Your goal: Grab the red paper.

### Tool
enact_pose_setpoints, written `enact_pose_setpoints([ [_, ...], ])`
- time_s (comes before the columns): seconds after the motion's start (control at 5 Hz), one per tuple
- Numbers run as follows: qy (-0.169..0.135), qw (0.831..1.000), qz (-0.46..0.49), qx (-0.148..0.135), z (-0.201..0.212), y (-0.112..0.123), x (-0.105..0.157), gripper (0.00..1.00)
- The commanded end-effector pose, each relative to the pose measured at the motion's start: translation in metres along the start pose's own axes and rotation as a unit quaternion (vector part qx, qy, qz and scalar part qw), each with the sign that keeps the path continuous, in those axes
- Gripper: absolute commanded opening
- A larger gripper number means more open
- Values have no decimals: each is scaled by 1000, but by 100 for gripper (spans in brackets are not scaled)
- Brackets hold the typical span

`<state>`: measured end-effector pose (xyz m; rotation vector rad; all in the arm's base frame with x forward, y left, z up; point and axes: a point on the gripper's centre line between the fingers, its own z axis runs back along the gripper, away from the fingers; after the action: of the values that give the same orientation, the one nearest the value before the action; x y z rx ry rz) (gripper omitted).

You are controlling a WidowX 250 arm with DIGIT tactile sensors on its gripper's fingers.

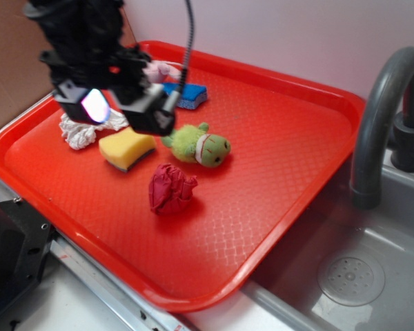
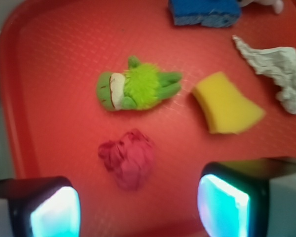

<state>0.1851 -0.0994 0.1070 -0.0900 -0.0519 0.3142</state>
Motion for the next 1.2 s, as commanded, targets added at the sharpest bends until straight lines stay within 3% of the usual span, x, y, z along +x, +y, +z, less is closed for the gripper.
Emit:
enact_pose_setpoints([
  [0.0, 32, 999, -11, -5, -43, -5, 17, 100],
  [0.2, 52, 998, -14, -9, -57, -6, 8, 100],
  [0.4, 70, 997, -14, 6, -69, -10, -14, 100],
  [0.8, 89, 996, -12, 14, -85, -14, -25, 100],
  [1.0, 94, 995, -1, 21, -91, -16, -29, 0],
])
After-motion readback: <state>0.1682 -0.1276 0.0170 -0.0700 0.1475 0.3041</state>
